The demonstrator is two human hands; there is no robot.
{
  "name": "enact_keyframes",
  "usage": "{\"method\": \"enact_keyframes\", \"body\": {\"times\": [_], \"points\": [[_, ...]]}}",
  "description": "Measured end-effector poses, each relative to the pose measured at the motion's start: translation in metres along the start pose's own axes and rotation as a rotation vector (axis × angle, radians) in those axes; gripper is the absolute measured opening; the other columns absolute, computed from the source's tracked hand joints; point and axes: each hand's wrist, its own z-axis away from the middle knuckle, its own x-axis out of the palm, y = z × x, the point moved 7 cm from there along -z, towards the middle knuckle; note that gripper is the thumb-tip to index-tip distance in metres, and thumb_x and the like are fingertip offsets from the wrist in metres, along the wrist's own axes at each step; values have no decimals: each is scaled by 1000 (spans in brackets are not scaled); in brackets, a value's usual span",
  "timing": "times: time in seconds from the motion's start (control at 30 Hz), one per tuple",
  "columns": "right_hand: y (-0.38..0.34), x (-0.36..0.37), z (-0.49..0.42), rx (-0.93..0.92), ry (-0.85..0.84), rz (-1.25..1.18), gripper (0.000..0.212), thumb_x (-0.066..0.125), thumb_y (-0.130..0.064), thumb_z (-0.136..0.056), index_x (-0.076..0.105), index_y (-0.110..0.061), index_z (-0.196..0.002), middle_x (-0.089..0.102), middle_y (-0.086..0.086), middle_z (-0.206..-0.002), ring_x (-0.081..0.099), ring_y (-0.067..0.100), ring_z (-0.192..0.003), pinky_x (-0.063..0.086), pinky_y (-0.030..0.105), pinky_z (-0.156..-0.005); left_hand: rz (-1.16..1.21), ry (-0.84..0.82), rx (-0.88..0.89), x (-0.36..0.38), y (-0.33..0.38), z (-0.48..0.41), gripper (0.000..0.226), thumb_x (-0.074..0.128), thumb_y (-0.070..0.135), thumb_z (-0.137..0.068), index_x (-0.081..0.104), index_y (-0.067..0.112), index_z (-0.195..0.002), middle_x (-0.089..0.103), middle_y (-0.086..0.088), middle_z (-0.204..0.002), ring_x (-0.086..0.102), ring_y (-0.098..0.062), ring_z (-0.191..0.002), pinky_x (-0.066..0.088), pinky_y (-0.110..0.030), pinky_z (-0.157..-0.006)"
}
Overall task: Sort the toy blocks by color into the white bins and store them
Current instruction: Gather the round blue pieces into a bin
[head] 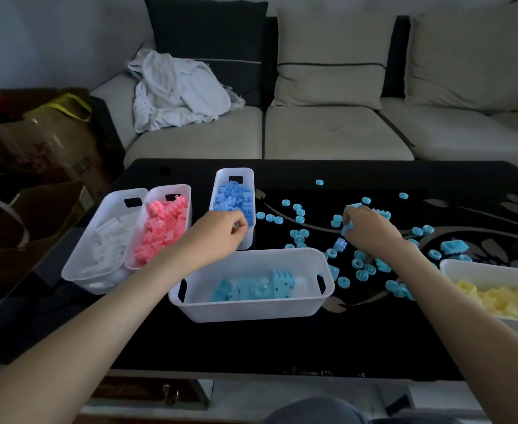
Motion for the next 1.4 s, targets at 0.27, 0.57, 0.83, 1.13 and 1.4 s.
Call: {"method": "enact_keyframes", "body": {"times": [0.27, 0.57, 0.83, 1.13, 1.4], "points": [[-142, -25, -11, -393, 56, -373, 13, 57, -21, -90, 55, -16, -103, 53, -2, -95, 54, 11, -79, 42, 16, -62, -18, 108, -90, -13, -27, -11, 21, 45, 11, -95, 63, 11, -106, 63, -3, -111, 57, -13, -83, 41, -19, -62], [-144, -2, -45, -355, -44, -472, 33, 54, -27, -93, 53, -16, -124, 59, 2, -111, 56, 13, -94, 42, 20, -77, -59, 133, -13, -18, -10, -37, 21, 45, 16, -94, 60, 14, -110, 57, -1, -106, 55, -19, -92, 42, -28, -77], [-19, 25, -48, 52, -62, 18, 65, 48, -41, -94, 16, -26, -149, 18, 7, -154, 19, 32, -140, 21, 49, -109, 0, -31, 252, 21, 64, -63, 16, 48, 17, -95, 61, 15, -104, 50, 5, -94, 52, -10, -75, 44, -25, -77], [27, 50, -23, 159, -273, 57, 59, 33, -47, -97, 11, -29, -150, 6, 5, -157, 16, 32, -141, 20, 49, -109, -155, -363, 242, 80, 118, -94, 57, 56, 34, -92, 32, 25, -143, 35, -5, -138, 52, -20, -106, 47, -32, -84], [48, 34, -24, 51, -182, -152, 43, 31, -29, -101, 27, -27, -144, 29, 5, -145, 29, 28, -132, 28, 48, -106, -349, -535, 236, 129, 147, -107, 80, 59, 65, -79, 40, 13, -135, 42, -7, -126, 49, -23, -109, 44, -31, -78]]}}
